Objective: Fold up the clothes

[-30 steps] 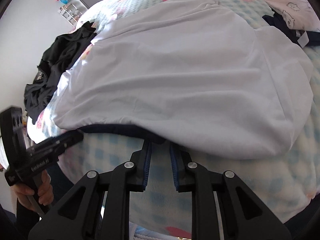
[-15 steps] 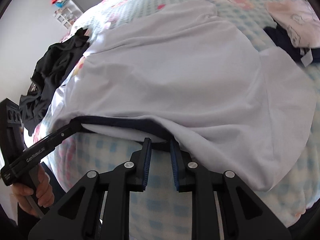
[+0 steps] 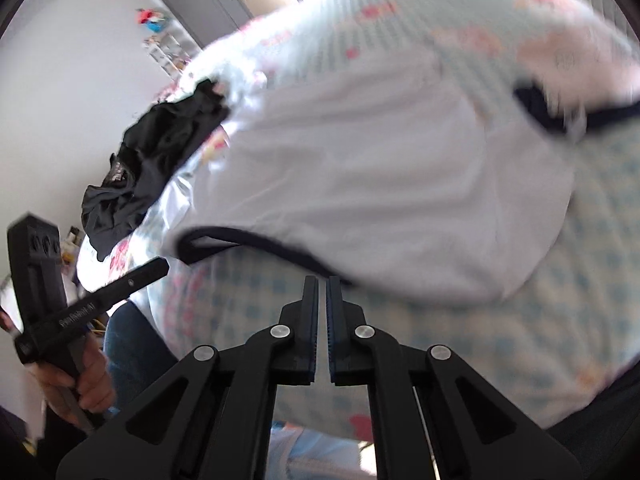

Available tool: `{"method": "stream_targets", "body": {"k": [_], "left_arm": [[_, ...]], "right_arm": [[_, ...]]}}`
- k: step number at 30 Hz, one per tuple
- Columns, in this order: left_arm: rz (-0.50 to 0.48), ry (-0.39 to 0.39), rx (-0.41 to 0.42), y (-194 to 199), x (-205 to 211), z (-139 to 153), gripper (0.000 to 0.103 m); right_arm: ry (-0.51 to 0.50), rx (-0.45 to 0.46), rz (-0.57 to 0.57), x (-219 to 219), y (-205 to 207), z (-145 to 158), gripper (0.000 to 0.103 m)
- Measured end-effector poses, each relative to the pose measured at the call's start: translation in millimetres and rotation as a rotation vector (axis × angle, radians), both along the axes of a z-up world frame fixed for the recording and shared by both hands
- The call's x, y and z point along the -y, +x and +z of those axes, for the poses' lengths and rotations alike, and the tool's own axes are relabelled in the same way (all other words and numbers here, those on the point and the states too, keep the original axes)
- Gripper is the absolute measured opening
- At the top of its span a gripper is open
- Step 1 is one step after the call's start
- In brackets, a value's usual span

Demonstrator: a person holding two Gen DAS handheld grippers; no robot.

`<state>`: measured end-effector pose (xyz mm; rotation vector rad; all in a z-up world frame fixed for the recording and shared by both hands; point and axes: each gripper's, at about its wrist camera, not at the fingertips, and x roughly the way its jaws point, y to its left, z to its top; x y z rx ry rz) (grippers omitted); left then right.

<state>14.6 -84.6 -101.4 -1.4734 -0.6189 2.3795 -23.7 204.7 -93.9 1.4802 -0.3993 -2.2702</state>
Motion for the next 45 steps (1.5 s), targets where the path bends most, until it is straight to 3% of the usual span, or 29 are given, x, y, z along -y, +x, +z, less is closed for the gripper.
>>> {"method": "stream_targets", "body": {"k": [2,4,6,9,13,15,18,20,22,23,24,25,26,31,35,39,42,43,45], "left_arm": [[0.011,0.071,0.046,3,9,-12,0.007],[0.022,0.142,0.053,1,17,-15,0.019],[0.078,0.21,0.087,-5,27,-26,0.051],[0.159,0.369,0.123,-10,40,-47,0.052],[0.244,0.457,0.15,-22,53,-66,0.049],[0.217,0.429,0.139,-27,45,-62,0.036],[0.179,0.39,0.126,-32,31,-57,0.036],[0.17,0.417,0.147,-32,24,-63,0.036],[0.182,0.391,0.147,-31,20,-62,0.036],[0.19,0.373,0.145,-30,18,-61,0.028],[0.197,0.354,0.142,-30,17,-59,0.004],[0.205,0.336,0.14,-29,15,-58,0.004],[0.212,0.317,0.137,-29,13,-57,0.004],[0.139,0.266,0.048,-22,11,-18,0.004],[0.118,0.228,0.027,-11,13,-10,0.004],[0.153,0.254,0.123,-13,23,-40,0.007],[0.195,0.312,0.151,-15,33,-56,0.013],[0.215,0.323,0.122,-15,36,-54,0.018],[0.257,0.348,0.072,-14,43,-53,0.053]], "right_arm": [[-0.035,0.055,-0.014,-2,-4,-14,0.005],[-0.067,0.073,-0.041,-6,-8,-19,0.009],[-0.094,0.086,-0.08,-12,-12,-24,0.025],[-0.118,0.122,-0.16,-24,-20,-32,0.035],[-0.167,0.159,-0.219,-36,-27,-42,0.039],[-0.186,0.15,-0.254,-47,-32,-45,0.04],[-0.253,0.143,-0.287,-57,-41,-50,0.042],[-0.253,0.165,-0.266,-52,-45,-57,0.042],[-0.241,0.182,-0.245,-44,-48,-64,0.042],[-0.227,0.187,-0.234,-39,-48,-68,0.042],[-0.207,0.174,-0.221,-35,-48,-70,0.038],[-0.186,0.157,-0.209,-31,-47,-70,0.027],[-0.171,0.14,-0.195,-30,-46,-67,0.007],[-0.139,0.065,-0.138,-29,-28,-37,0.004],[-0.139,0.032,-0.128,-31,-5,-19,0.002],[-0.094,0.056,-0.148,-32,4,-33,0.003],[-0.197,0.173,-0.177,-43,-2,-61,0.008],[-0.241,0.192,-0.18,-45,-4,-66,0.01],[-0.242,0.157,-0.16,-40,-8,-61,0.04]]}}
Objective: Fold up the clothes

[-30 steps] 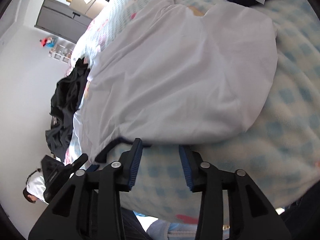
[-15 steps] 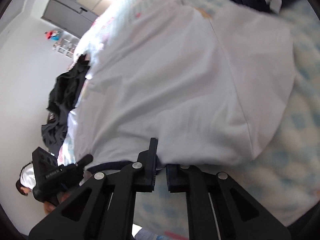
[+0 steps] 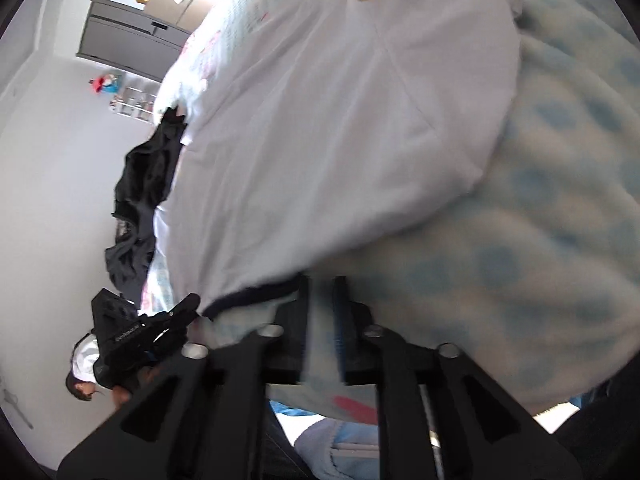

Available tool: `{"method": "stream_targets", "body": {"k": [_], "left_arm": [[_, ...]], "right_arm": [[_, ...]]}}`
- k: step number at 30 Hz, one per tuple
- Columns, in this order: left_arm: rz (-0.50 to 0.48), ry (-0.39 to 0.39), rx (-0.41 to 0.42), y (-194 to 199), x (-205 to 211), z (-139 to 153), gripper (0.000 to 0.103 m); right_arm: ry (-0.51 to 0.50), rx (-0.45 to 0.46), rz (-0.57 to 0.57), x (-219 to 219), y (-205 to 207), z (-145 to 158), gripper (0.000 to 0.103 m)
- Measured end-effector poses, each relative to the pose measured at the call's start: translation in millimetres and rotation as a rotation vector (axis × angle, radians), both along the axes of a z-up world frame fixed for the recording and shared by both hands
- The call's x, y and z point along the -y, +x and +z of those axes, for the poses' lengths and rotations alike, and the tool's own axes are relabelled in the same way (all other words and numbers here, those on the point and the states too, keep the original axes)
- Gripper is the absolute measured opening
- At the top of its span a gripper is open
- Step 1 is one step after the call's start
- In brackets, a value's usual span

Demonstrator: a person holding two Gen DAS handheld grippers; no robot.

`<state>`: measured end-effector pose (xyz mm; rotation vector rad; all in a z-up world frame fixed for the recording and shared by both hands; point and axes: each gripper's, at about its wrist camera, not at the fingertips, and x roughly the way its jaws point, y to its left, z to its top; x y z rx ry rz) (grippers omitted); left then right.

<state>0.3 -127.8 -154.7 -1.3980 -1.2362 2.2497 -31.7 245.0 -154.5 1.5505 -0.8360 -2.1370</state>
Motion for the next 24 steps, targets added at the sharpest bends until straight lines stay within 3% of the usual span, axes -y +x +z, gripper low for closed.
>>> {"method": "stream_targets", "body": {"k": [1,2,4,5,6,8,12,15,19,21,23,24], "left_arm": [[0.014,0.003,0.003,-3,0,-3,0.052],[0.023,0.002,0.013,-7,-3,-5,0.047],[0.017,-0.003,0.018,-13,-11,-6,0.025],[-0.008,-0.01,0.007,-16,-17,-3,0.013],[-0.026,-0.013,-0.008,-16,-21,1,0.011],[-0.052,-0.037,-0.04,-14,-27,11,0.007],[-0.048,-0.174,-0.034,-8,-22,28,0.004],[-0.037,-0.173,-0.05,1,-12,40,0.004],[-0.06,-0.162,-0.025,6,-10,31,0.007],[-0.053,-0.152,0.027,7,-8,19,0.042],[-0.046,-0.142,0.08,7,-6,7,0.047],[-0.046,-0.131,0.066,9,-7,9,0.047]], "right_arm": [[0.002,-0.017,0.016,4,-4,0,0.047],[0.003,-0.032,0.033,9,-9,-1,0.06],[0.015,-0.035,0.063,18,-20,-7,0.063],[0.052,-0.001,0.074,27,-29,-15,0.055],[0.098,0.005,0.075,32,-33,-17,0.027],[0.135,-0.034,0.077,37,-34,-9,0.011],[0.159,-0.103,0.1,37,-23,15,0.004],[0.175,-0.109,0.116,35,-14,28,0.004],[0.168,-0.109,0.112,29,-4,33,0.005],[0.155,-0.056,0.118,28,-4,16,0.009],[0.121,0.007,0.128,26,-5,-2,0.018],[0.101,0.027,0.134,26,-5,-9,0.022]]}}
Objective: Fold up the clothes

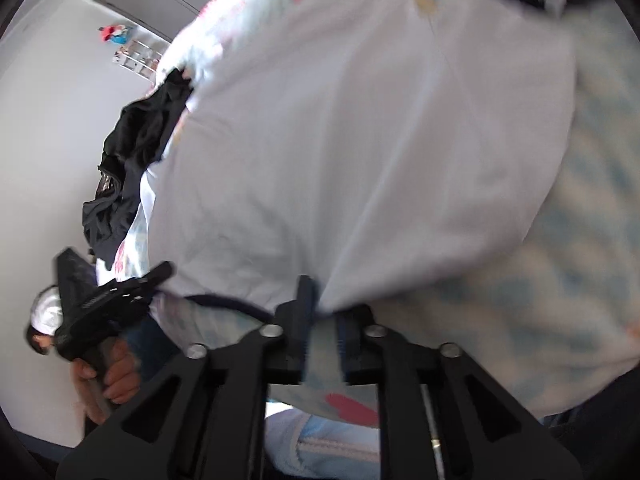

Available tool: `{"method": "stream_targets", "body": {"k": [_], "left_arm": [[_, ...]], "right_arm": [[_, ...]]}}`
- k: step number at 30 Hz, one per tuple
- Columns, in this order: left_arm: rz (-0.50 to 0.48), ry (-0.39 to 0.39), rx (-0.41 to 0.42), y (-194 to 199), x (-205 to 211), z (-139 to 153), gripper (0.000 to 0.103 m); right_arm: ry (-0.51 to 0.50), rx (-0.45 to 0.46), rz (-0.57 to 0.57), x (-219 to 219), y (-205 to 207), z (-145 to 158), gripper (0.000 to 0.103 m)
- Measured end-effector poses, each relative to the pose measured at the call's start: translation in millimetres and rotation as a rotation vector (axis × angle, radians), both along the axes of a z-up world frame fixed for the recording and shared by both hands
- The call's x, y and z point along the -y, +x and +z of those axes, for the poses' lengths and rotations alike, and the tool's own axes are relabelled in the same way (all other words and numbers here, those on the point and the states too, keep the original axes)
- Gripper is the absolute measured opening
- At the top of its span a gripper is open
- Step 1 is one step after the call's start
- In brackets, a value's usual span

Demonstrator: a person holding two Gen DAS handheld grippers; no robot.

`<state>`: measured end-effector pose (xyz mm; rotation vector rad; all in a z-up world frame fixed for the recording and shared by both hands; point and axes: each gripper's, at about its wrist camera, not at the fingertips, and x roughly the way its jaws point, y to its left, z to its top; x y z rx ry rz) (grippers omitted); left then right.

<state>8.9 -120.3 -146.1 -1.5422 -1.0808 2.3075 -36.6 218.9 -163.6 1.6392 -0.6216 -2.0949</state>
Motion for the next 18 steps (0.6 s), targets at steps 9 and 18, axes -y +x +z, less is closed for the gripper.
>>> {"method": "stream_targets", "body": {"k": [9,18], "left_arm": [[-0.135,-0.071,0.003,-8,-31,10,0.007],[-0.152,-0.093,-0.09,22,-23,51,0.006]], "right_arm": [[0.084,-0.045,0.091,15,-7,0,0.007],[0.051,-0.152,0.086,2,25,53,0.005]]}}
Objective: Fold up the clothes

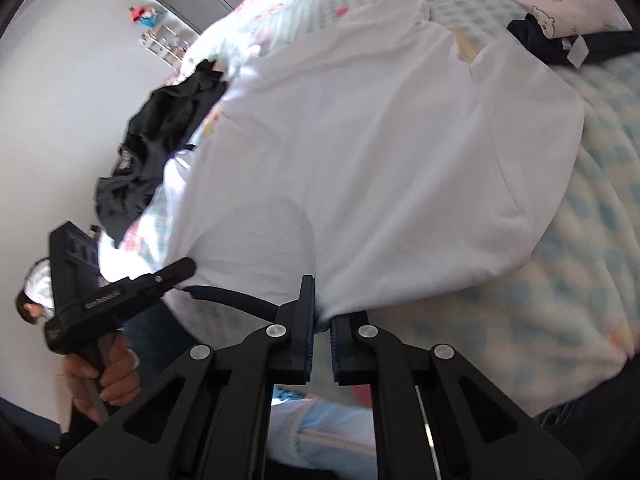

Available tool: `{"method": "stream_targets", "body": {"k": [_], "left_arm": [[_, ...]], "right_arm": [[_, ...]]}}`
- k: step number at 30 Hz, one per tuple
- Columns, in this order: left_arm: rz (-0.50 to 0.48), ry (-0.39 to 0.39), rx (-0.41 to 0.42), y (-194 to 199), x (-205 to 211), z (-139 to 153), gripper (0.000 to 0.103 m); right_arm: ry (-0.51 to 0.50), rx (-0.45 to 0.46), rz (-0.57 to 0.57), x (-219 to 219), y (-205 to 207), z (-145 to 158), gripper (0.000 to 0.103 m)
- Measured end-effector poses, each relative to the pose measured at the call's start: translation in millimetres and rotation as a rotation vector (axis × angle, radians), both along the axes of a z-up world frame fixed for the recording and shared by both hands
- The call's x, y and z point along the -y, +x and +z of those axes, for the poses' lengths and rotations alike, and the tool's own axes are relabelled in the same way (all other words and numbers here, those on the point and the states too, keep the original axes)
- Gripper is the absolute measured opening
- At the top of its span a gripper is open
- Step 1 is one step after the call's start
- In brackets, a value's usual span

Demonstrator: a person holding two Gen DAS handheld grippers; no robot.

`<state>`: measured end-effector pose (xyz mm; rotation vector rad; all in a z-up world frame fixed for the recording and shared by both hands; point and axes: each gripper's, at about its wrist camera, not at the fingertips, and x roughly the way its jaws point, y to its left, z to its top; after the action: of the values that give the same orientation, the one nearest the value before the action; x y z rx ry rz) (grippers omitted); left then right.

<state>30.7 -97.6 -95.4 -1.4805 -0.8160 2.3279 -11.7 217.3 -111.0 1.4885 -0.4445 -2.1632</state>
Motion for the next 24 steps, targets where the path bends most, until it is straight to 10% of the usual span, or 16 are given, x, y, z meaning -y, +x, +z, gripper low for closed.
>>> {"method": "stream_targets", "body": {"k": [10,17,24], "left_arm": [[0.026,0.074,0.209,11,4,-54,0.019],[0.237,0.094,0.017,26,73,-25,0.043],[0.283,0.2,0.068,-6,106,-55,0.047]], "right_arm": [[0.062,0.145,0.042,3,21,-38,0.009],[0.047,0.113,-0.012,-35,32,-24,0.025],[-0.122,0.142,-0.283,-99,-4,-38,0.035]]}}
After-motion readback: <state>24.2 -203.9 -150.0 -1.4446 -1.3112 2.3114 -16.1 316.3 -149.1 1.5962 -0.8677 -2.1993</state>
